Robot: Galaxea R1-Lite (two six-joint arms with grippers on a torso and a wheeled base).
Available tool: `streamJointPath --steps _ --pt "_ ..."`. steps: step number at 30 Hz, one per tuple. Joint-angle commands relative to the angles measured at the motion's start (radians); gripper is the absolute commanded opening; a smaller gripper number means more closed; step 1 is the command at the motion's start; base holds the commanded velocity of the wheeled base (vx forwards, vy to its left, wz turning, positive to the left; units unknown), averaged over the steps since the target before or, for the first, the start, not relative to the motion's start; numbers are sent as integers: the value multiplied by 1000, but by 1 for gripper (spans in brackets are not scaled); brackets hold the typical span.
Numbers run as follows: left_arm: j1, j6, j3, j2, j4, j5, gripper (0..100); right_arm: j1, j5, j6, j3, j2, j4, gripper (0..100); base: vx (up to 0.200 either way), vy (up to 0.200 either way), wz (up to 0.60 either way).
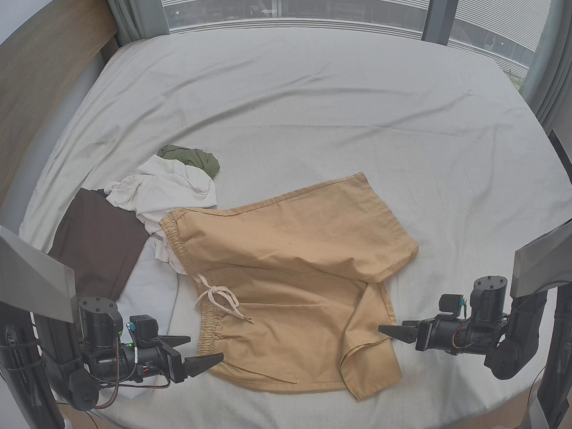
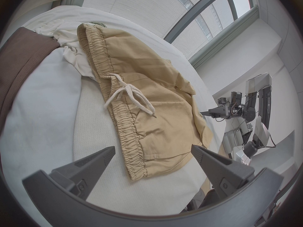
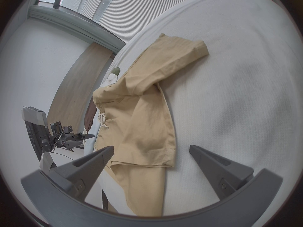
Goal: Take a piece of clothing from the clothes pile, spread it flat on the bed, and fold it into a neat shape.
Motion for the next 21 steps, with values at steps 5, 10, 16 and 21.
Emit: streamJointPath --steps 5,10,16,21 --pt "0 0 15 1 -1 0 100 9 5 6 -10 40 -1 100 0 0 0" --pt "-2 0 15 1 1 0 100 21 10 32 -18 40 -1 0 0 0 0" --pt "-2 0 15 4 -1 0 100 6 10 33 -25 35 -1 0 0 0 0" --pt "-2 0 13 7 -1 0 100 -60 10 27 -27 -25 -1 0 0 0 0"
